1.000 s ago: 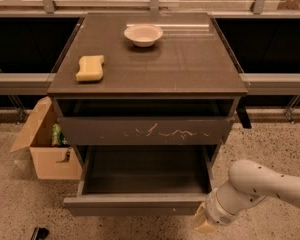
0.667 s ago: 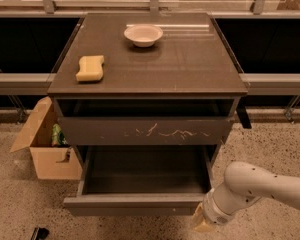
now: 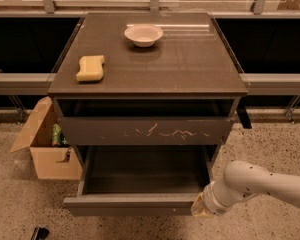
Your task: Close middle drawer
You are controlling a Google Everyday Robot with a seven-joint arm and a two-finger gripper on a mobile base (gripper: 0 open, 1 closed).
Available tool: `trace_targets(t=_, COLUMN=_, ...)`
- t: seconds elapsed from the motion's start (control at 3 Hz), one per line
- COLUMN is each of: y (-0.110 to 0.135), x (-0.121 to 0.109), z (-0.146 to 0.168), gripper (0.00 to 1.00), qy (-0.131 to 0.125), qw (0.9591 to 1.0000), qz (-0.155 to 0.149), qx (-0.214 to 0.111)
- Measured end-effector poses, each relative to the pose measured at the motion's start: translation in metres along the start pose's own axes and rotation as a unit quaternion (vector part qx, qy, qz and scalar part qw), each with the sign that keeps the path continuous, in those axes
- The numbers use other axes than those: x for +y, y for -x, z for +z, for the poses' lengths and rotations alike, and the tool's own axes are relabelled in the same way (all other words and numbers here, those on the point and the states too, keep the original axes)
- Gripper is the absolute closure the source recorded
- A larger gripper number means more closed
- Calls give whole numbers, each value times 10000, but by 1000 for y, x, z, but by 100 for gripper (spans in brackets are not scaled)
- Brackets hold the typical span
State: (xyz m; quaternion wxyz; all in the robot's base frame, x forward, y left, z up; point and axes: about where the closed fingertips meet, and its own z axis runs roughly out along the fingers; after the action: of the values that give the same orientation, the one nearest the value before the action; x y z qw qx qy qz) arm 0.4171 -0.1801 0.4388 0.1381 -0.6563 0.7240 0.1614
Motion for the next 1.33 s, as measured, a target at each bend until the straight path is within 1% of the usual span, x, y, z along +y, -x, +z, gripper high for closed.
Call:
trace_targets(t=0.67, y=-14, x=-38, z=14, gripper=20, qy=-265, qw=9993, qz=-69, qx=-240)
trace_targets(t=1.0, y=-16, x=-55, z=15, gripper=0, qy=-414, qw=9986, qz=-98, qx=-327)
trace_targets(t=1.33, y=-16, x=-71, z=11, gripper=0, qy=-547, qw=9975, qz=-161, qx=-414)
